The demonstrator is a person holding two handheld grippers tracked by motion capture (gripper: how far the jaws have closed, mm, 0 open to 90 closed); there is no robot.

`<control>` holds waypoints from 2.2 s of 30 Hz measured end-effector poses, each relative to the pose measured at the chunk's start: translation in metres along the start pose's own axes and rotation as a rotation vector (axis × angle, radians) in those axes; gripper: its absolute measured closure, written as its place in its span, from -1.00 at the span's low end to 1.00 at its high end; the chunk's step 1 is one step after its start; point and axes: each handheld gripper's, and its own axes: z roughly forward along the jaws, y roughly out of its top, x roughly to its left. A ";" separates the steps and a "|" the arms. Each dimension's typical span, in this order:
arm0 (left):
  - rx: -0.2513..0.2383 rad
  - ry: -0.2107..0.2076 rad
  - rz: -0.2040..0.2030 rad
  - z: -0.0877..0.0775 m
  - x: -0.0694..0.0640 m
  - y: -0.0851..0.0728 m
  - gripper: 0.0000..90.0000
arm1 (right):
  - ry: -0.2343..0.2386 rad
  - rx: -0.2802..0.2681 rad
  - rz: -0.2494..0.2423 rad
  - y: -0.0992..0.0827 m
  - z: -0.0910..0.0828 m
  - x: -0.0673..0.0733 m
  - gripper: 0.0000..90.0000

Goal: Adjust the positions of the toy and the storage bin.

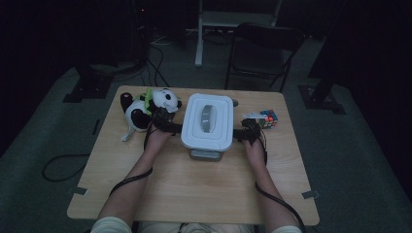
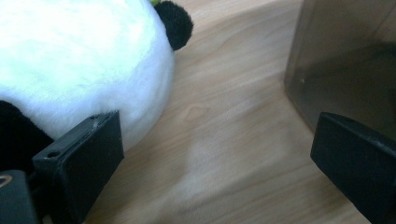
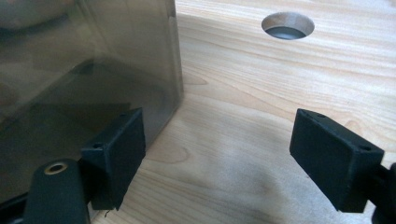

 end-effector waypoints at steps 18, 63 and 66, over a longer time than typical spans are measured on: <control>0.001 -0.066 0.045 -0.010 -0.014 -0.004 -0.88 | 0.063 0.010 -0.001 -0.012 -0.020 0.011 -0.35; 0.033 -0.114 0.174 -0.079 -0.038 -0.053 -0.88 | 0.165 0.045 -0.041 -0.060 -0.081 0.057 -0.35; 0.031 -0.119 0.182 -0.081 -0.040 -0.055 -0.88 | 0.166 0.053 -0.047 -0.061 -0.085 0.059 -0.35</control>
